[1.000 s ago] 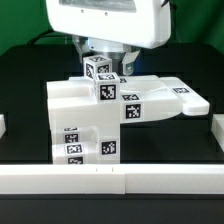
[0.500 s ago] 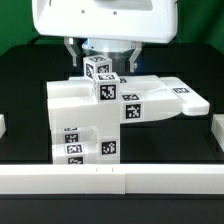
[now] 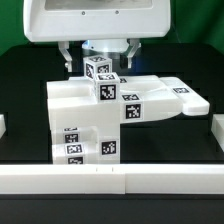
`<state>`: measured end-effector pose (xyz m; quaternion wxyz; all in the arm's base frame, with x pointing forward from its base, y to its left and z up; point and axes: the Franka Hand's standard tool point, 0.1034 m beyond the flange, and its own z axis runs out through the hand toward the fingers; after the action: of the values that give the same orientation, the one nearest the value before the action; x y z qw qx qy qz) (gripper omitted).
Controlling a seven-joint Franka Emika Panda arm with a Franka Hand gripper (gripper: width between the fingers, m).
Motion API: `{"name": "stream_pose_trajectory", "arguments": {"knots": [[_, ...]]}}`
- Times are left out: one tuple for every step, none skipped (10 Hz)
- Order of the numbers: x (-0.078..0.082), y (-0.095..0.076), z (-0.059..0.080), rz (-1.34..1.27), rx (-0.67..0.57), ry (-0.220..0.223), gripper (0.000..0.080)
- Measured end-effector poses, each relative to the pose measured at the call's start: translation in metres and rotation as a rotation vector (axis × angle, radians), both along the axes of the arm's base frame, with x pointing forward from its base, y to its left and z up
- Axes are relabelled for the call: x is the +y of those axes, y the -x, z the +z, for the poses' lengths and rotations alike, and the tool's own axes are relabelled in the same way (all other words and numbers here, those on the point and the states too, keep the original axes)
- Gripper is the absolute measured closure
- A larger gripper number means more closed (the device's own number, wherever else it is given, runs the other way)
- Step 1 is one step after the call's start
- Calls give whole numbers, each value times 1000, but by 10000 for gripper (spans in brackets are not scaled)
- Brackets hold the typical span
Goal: Assemble chair
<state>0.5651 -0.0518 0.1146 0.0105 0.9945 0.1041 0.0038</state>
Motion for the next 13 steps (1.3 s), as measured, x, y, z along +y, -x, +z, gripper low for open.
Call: {"name": "stream_pose_trajectory", "arguments": {"knots": [[-2, 1, -1, 72, 0, 4, 151], [-4, 1, -1, 132, 3, 8, 151], [-5, 1, -1, 206, 7, 16, 151], [-5, 0, 0, 244, 6, 18, 151], [-5, -1, 0, 255, 5, 18, 151], [-5, 0, 0, 256, 6, 18, 259], [-5, 0, 0, 254, 6, 18, 259], [-5, 0, 0, 254, 6, 18, 454], [-5, 0, 0, 253, 7, 18, 454], [-5, 0, 0, 240, 6, 17, 518], [-5, 0, 0, 217, 6, 17, 518], [-7, 1, -1, 201, 6, 16, 518], [-6, 1, -1, 118, 3, 15, 518]]}}
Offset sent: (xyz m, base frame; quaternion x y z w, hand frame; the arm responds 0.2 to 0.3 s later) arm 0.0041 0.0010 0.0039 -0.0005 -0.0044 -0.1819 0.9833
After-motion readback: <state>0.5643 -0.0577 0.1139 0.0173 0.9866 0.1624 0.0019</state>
